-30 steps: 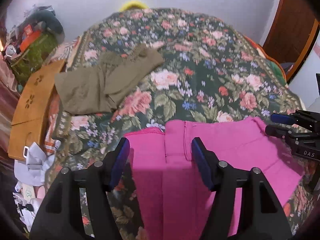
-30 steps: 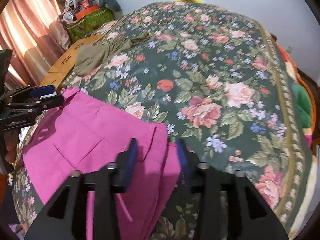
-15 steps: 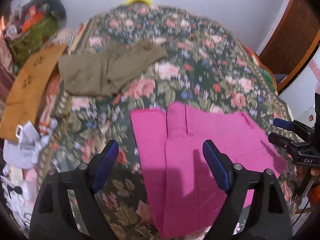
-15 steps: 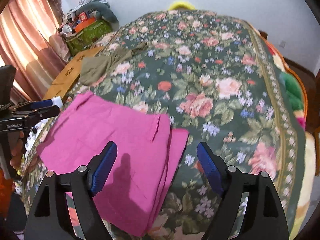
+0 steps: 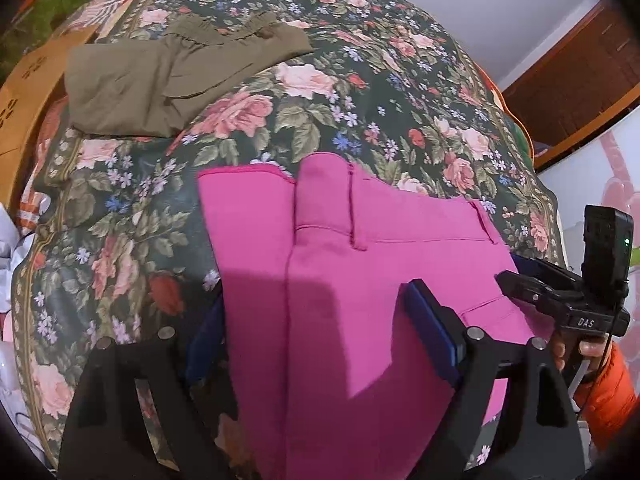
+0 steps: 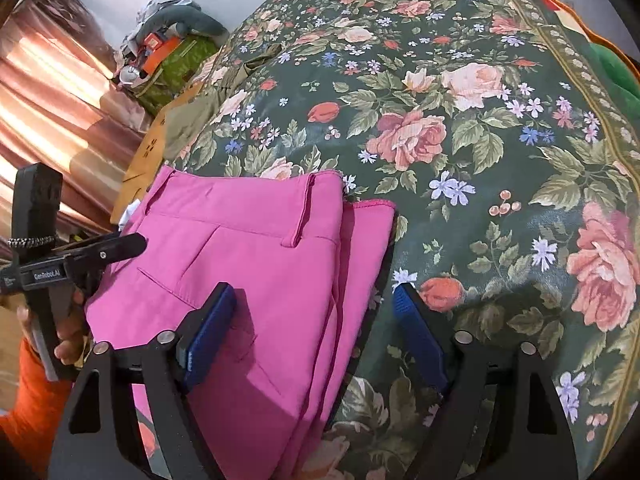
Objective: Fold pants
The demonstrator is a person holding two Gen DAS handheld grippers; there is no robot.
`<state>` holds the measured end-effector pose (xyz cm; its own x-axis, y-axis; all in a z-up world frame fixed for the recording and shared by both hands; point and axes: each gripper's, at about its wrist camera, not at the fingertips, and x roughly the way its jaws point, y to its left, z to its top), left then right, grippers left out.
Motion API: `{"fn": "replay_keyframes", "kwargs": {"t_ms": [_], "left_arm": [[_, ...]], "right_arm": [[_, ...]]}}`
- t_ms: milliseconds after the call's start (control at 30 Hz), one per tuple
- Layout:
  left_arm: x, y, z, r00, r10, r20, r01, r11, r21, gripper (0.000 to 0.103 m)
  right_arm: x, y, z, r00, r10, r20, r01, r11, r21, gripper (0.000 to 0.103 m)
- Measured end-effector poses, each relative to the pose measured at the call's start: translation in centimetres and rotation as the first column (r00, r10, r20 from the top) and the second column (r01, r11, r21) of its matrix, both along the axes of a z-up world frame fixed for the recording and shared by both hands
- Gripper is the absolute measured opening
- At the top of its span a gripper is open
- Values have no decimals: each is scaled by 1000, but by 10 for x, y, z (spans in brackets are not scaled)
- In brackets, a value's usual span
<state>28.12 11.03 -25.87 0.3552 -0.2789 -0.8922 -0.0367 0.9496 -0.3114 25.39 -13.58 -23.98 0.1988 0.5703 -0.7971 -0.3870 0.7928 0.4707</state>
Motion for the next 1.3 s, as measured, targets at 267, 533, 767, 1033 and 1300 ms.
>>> {"fn": "replay_keyframes", "kwargs": {"t_ms": [267,533,767,1033,1300], "left_arm": [[2,0,6,999,-6,38,8,999,-52,38],[-8,1,30,994,-5,111,3,1000,10,19],[-13,4,75,967,-29,255,-12,988,157,18],[10,39,121,929,11,370,-94,974,207,18],[53,80,132,901,62,430,-179,955,237,18]], "right_arm": [[2,9,2,1000,10,-5,-10,1000,16,32],[3,17,25,994,31,103,-30,999,-13,11],[13,38,69,974,51,219,-56,998,13,11],[36,75,120,931,51,361,-71,997,41,11],[73,119,142,901,51,432,-77,996,43,11]]}}
